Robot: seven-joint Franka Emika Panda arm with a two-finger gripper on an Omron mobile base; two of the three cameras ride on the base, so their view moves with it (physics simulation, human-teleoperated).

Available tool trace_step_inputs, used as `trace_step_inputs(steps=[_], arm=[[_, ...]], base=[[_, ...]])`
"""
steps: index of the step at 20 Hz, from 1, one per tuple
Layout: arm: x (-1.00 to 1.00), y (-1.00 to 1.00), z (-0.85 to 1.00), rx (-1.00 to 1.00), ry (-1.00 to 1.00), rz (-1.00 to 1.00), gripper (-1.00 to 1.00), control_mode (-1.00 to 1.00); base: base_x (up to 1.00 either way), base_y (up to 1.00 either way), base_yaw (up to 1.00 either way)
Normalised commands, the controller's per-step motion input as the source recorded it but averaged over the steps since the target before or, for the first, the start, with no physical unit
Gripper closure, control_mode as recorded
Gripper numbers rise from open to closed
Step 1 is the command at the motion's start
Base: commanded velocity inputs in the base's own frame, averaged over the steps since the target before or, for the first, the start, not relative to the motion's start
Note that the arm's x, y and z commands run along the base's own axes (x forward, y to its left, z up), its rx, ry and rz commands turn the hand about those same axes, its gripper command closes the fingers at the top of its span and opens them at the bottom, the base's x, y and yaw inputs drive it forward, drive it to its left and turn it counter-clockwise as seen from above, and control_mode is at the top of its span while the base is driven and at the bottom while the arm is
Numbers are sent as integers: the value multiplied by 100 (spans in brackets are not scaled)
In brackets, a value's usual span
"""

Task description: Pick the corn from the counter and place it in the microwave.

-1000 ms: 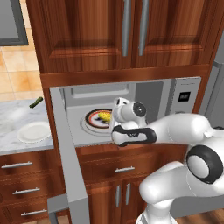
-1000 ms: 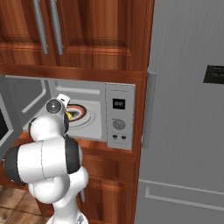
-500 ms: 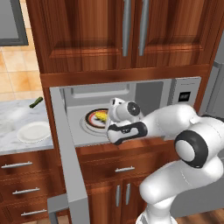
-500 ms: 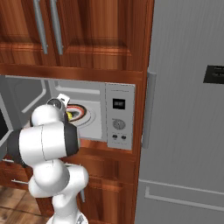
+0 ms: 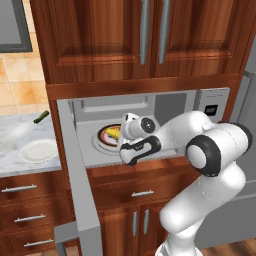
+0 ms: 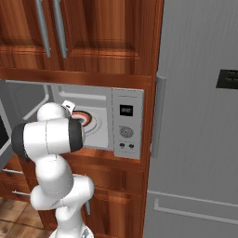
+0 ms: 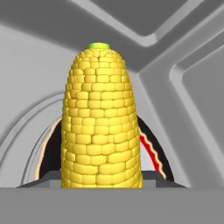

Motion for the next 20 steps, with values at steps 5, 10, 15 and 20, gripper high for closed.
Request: trace_step_inputs(steps=[5,10,15,20], arm=[[22,0,-9,0,2,0,100,-100],[17,0,-5,0,4,0,100,-100],[17,0,0,1,7,0,100,-100],[1,-1,0,1,4,0,100,-100]], base=[[0,0,0],[0,0,0],[0,0,0],[0,0,0]])
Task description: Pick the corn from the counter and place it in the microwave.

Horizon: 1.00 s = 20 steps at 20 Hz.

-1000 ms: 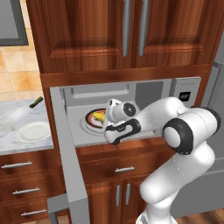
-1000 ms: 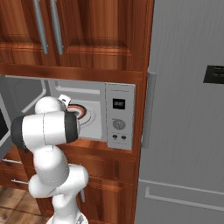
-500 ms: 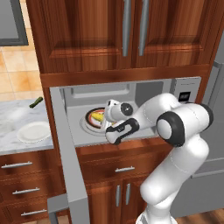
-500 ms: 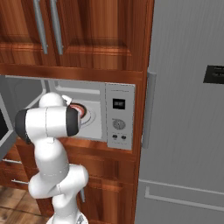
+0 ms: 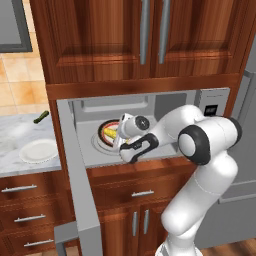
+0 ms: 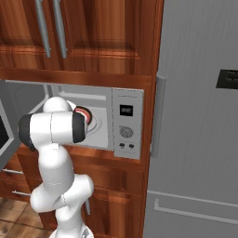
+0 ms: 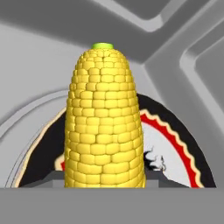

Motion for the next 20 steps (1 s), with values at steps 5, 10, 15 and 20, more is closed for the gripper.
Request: trace_step_inputs(steps=[5,10,15,20], arm=[[0,-21,0,0,0,0,-100,-100],[0,-22,0,0,0,0,-100,-100],[0,-1,0,0,0,0,-100,-100],[0,0,2,2,0,0,-100,-100]], base=[[0,0,0],[0,0,0],[0,0,0],[0,0,0]])
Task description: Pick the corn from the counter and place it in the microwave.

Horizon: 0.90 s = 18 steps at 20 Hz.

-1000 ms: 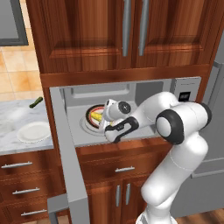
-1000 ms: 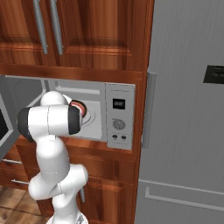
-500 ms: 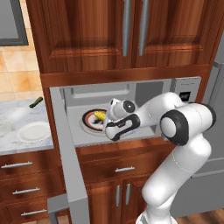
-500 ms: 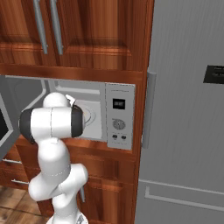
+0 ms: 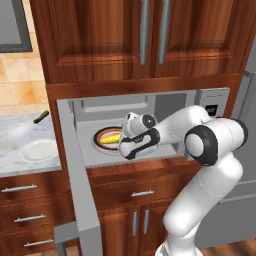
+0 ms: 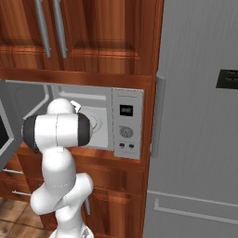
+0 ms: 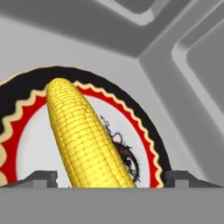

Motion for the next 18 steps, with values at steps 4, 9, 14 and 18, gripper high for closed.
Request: trace_step_inputs(steps=[4,9,14,18], arm=[[-26,0,10,4,0,0,-100,-100],[-26,0,31,7,0,0,-100,-100],[-17,0,51,5,-2,0,-100,-100],[-42,0,48,6,0,0,-100,-100]], base=[[0,0,0],[0,0,0],[0,0,0],[0,0,0]])
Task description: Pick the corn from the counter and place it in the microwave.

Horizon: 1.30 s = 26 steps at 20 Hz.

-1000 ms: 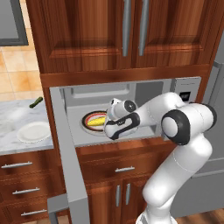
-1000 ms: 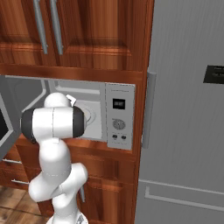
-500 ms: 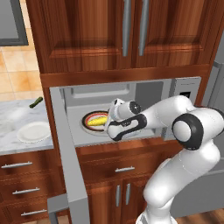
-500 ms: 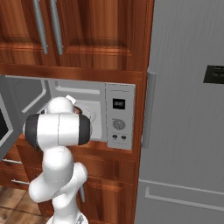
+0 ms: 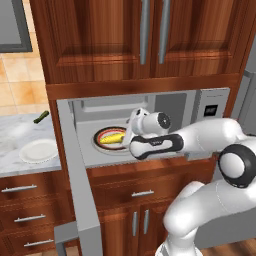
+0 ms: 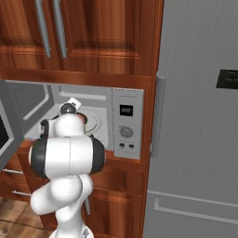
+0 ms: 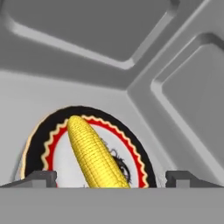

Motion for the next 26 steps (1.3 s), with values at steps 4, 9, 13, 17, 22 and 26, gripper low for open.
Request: trace_step_inputs(steps=[4,9,13,17,22,26], arm=[[-66,0,39,6,0,-1,-100,-100],[-82,0,43,8,0,-2,-100,-100],[-74,-5,59,9,3,-4,-100,-100],[-69,-14,51,8,9,-6,-100,-100],[-56,-25,67,8,9,-6,-100,-100],[-52,-32,72,8,13,-7,-100,-100]], base=[[0,0,0],[0,0,0],[0,0,0],[0,0,0],[0,0,0],[0,0,0]])
